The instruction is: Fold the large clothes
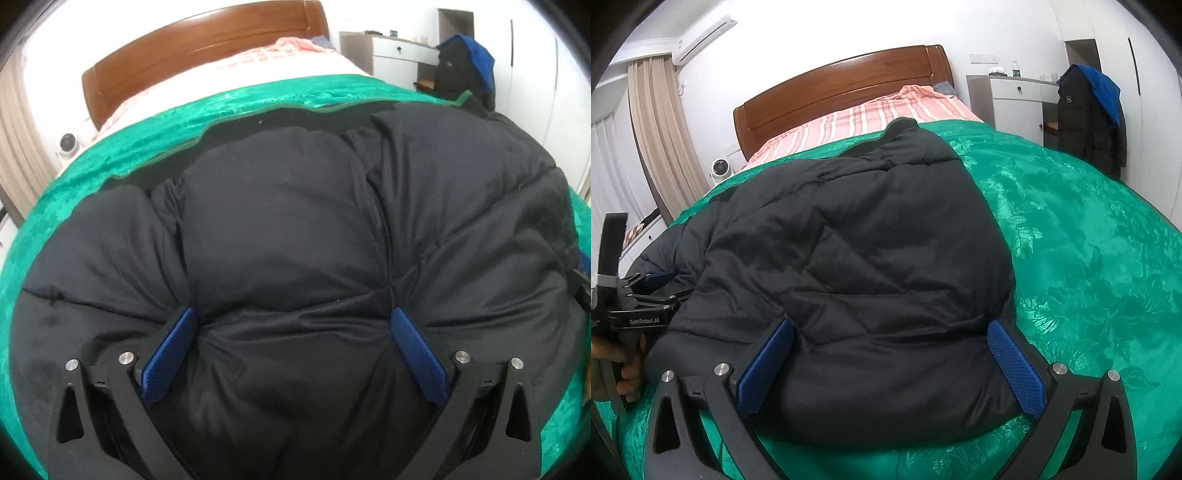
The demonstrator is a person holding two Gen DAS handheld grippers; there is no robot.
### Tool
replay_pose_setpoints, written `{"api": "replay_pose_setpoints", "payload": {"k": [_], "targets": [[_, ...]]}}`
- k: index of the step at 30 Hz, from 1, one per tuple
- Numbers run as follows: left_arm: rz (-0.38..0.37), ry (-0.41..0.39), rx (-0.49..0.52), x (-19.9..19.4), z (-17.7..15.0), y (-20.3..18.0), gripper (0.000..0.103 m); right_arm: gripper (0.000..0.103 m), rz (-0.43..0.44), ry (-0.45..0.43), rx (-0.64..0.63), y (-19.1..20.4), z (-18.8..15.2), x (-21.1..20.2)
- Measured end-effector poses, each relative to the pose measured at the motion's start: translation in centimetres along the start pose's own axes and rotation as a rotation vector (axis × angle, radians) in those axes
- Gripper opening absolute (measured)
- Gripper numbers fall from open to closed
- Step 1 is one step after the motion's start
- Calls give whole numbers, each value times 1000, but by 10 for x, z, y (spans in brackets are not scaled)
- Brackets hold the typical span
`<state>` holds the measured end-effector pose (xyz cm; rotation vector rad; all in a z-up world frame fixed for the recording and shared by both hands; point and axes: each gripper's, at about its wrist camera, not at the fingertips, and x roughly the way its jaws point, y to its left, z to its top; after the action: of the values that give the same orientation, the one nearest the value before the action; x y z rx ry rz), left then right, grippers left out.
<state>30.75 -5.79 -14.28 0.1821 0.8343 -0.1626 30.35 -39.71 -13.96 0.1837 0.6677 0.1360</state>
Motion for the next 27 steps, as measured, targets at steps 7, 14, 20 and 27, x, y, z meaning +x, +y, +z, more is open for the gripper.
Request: {"api": "replay_pose_setpoints", "payload": {"k": [7,14,20,27], "targets": [[-25,-11,10,-40,-31,-11,101,103,4,4,47,-13,-7,-2],[0,20,-4,-31,-35,-15,102,103,-21,27,41,-16,-5,0],[-20,0,-13,-55,-58,-21,102,103,-23,40,64,-20,-10,-2],[-6,-4,-20,-52,-68,-21,102,103,-35,49,55,-17,-10,1]]}}
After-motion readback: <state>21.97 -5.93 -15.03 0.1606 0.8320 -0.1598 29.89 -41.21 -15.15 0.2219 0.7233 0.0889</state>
